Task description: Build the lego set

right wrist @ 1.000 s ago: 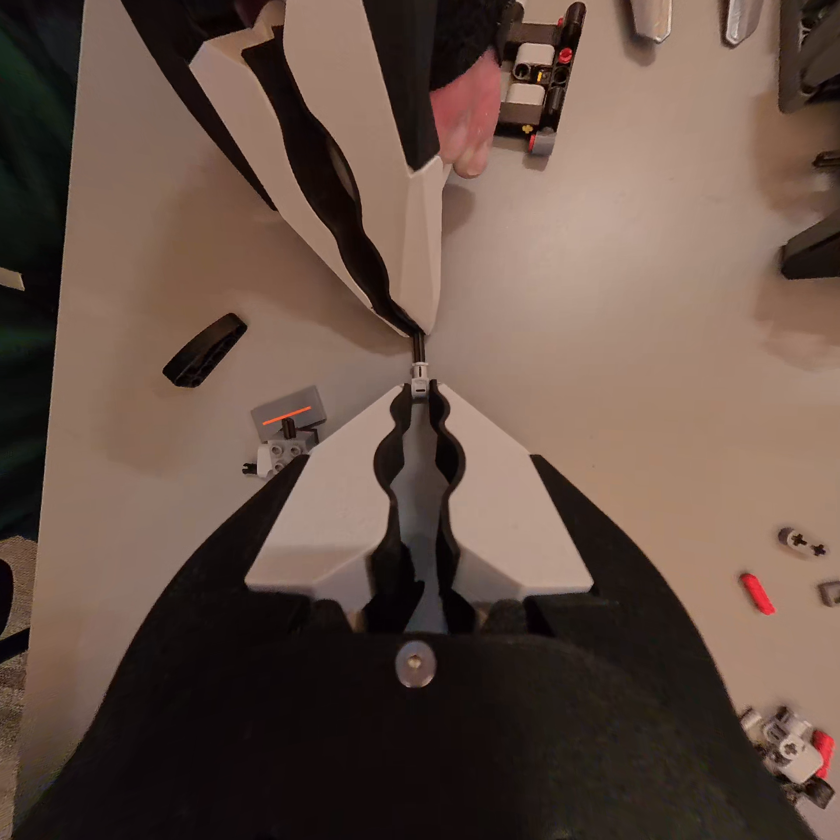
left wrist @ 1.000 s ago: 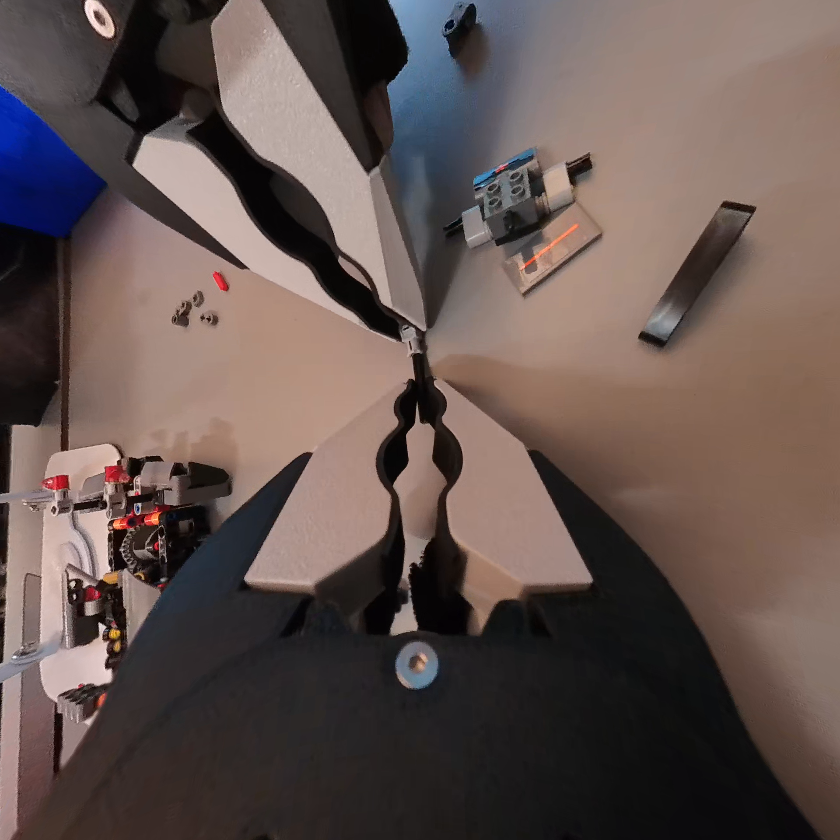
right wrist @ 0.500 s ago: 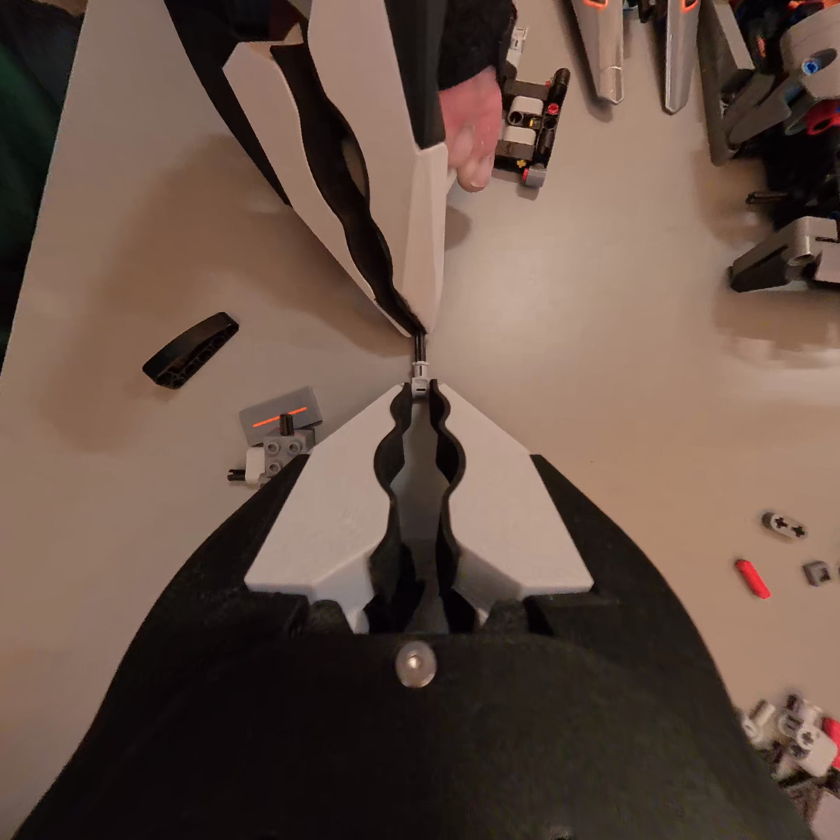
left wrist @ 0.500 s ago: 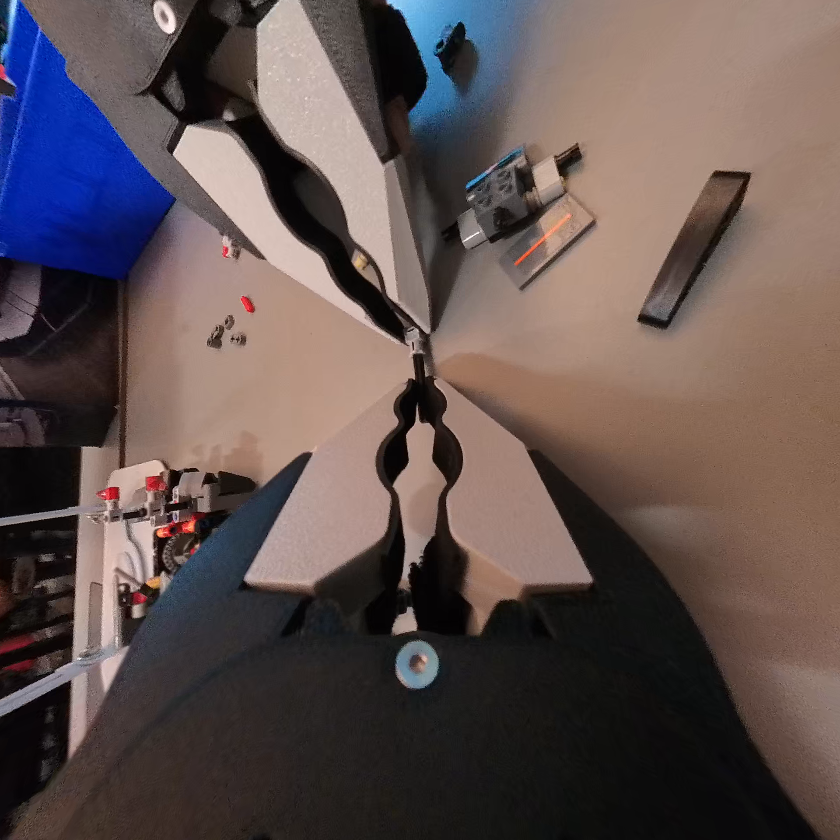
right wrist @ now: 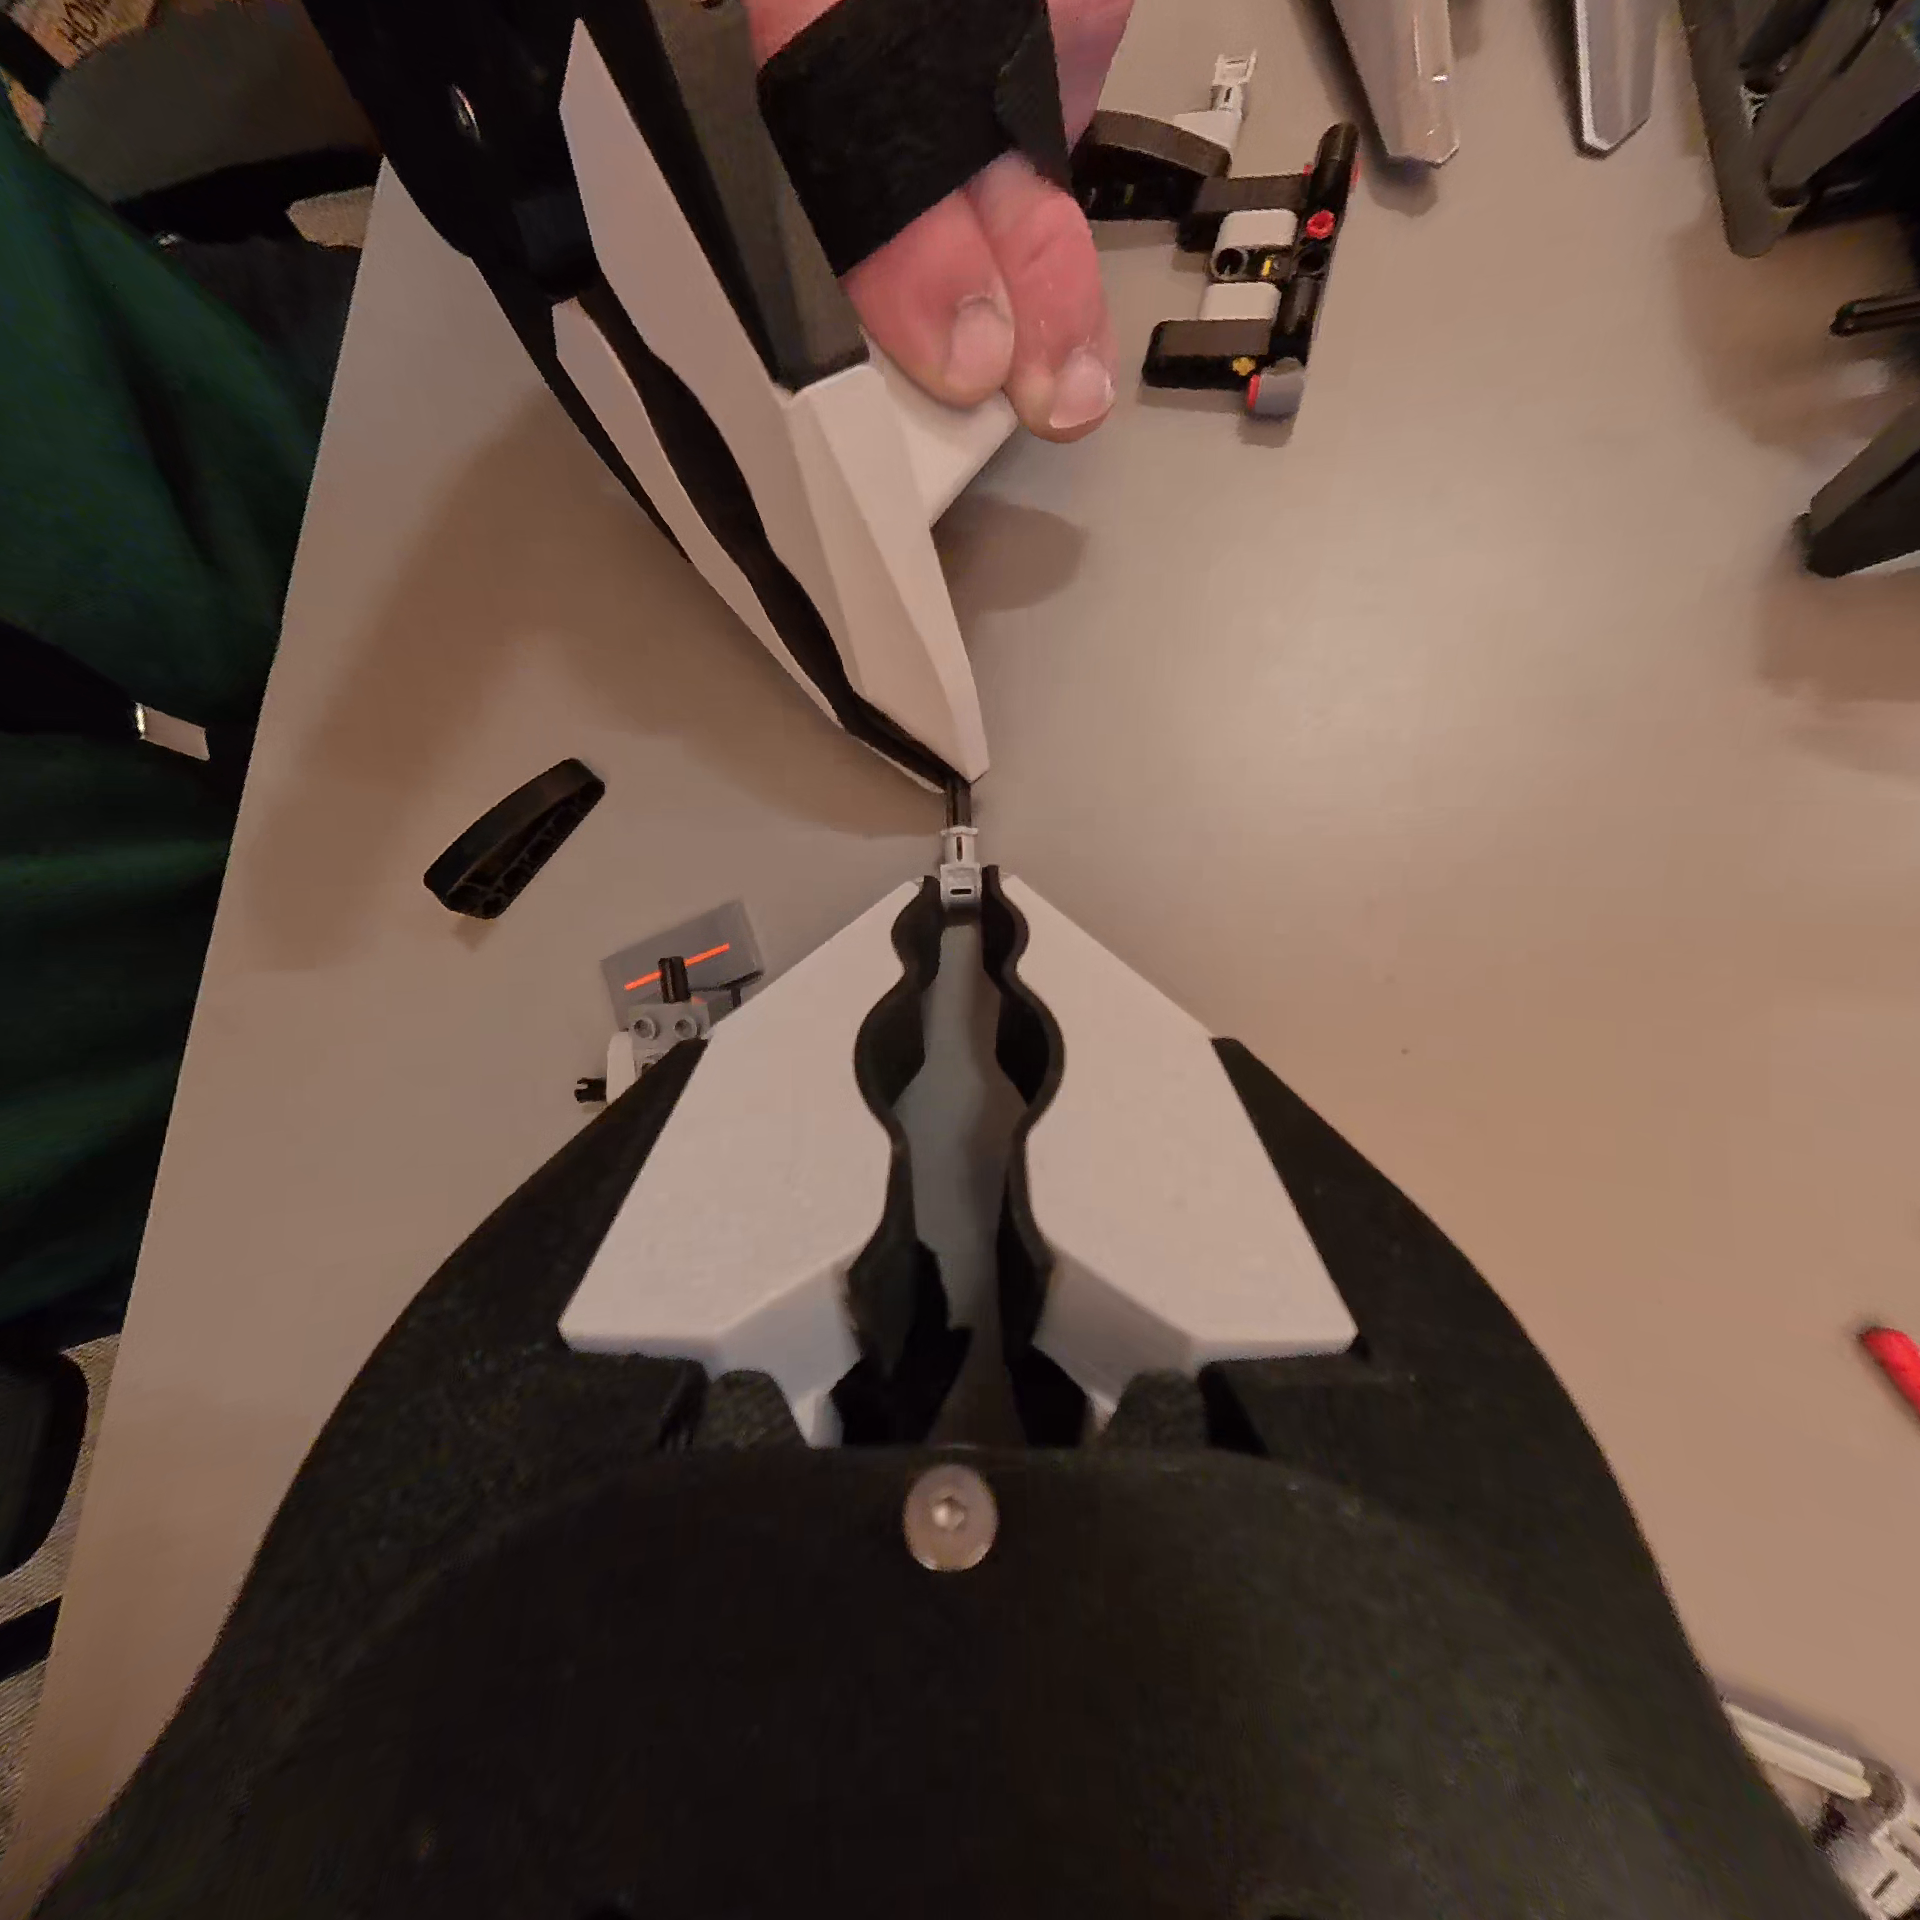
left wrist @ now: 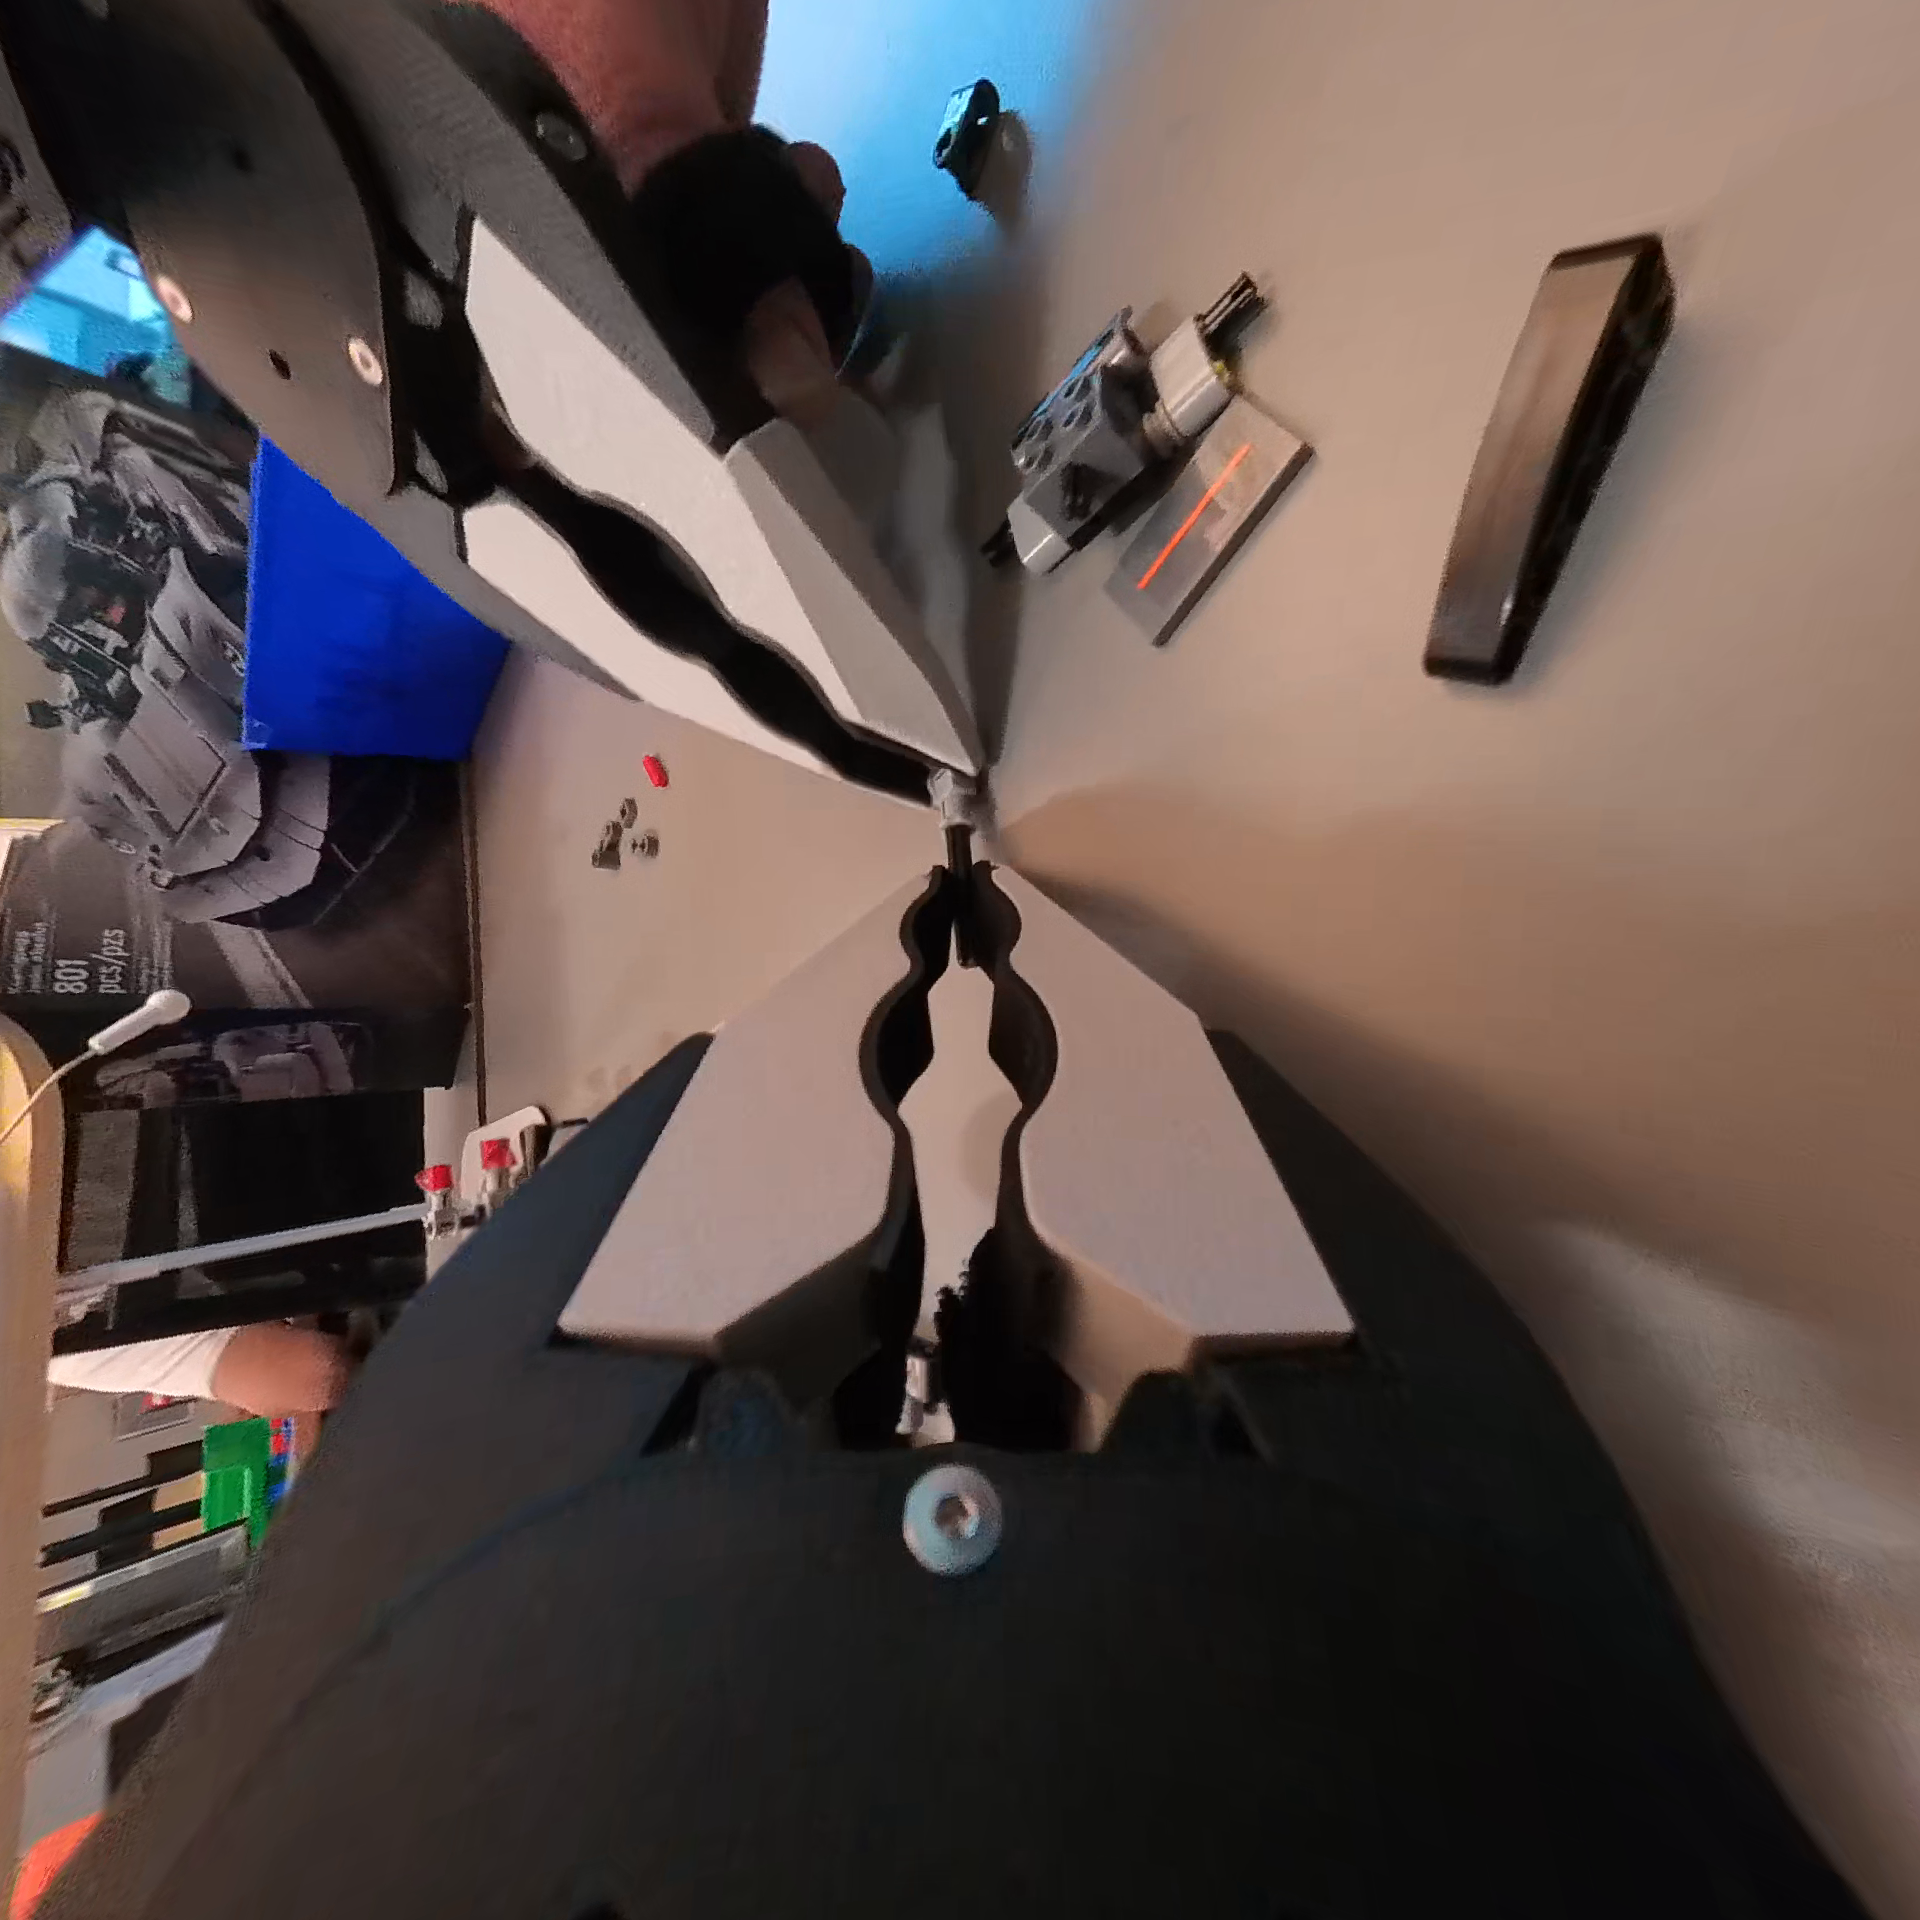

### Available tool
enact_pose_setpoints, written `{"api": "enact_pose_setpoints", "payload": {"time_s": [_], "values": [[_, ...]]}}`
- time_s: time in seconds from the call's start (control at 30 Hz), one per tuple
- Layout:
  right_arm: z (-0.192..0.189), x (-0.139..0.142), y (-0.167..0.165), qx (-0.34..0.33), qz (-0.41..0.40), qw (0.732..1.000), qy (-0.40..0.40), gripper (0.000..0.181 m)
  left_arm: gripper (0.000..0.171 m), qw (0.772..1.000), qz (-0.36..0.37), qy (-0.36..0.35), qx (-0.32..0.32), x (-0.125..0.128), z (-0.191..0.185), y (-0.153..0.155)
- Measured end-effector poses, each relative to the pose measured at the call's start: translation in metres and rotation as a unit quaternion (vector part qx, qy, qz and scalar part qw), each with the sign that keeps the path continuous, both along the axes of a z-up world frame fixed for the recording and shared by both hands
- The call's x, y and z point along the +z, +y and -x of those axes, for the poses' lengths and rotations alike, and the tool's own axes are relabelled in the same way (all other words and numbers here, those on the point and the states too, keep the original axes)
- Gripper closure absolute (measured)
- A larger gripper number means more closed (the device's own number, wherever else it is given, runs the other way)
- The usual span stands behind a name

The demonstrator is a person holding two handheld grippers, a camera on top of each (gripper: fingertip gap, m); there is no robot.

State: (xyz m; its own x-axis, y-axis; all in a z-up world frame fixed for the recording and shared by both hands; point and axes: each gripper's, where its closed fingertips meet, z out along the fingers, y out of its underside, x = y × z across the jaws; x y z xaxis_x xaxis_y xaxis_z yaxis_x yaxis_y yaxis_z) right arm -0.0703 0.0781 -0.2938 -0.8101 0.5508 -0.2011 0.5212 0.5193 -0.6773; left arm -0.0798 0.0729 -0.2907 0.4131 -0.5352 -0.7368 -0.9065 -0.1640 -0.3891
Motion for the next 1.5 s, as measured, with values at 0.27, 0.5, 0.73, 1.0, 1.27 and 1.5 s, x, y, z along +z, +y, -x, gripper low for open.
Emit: {"api": "enact_pose_setpoints", "payload": {"time_s": [0.27,0.5,0.73,1.0,1.27,1.5], "values": [[0.0,0.0,-0.001,0.0,-0.013,1.0,0.006,0.176,0.17,1.0,-0.011,0.019,-0.005,-0.001,-0.001,0.0],[0.001,0.0,-0.002,-0.001,-0.01,1.0,0.013,0.177,0.17,1.0,-0.011,0.017,-0.009,-0.002,-0.004,0.002],[-0.003,0.01,0.003,-0.025,-0.053,0.997,0.055,0.176,0.163,1.0,0.0,-0.018,0.003,0.006,-0.004,0.002],[-0.047,0.035,0.055,-0.14,-0.014,0.985,0.104,0.176,0.142,0.991,-0.005,-0.125,0.039,0.04,0.005,0.015],[-0.08,0.046,0.131,-0.265,0.03,0.947,0.178,0.176,0.15,0.983,0.02,-0.158,0.096,0.049,0.019,0.086],[-0.082,0.05,0.143,-0.277,0.03,0.937,0.21,0.176,0.153,0.974,0.071,-0.194,0.096,0.044,0.014,0.17]]}}
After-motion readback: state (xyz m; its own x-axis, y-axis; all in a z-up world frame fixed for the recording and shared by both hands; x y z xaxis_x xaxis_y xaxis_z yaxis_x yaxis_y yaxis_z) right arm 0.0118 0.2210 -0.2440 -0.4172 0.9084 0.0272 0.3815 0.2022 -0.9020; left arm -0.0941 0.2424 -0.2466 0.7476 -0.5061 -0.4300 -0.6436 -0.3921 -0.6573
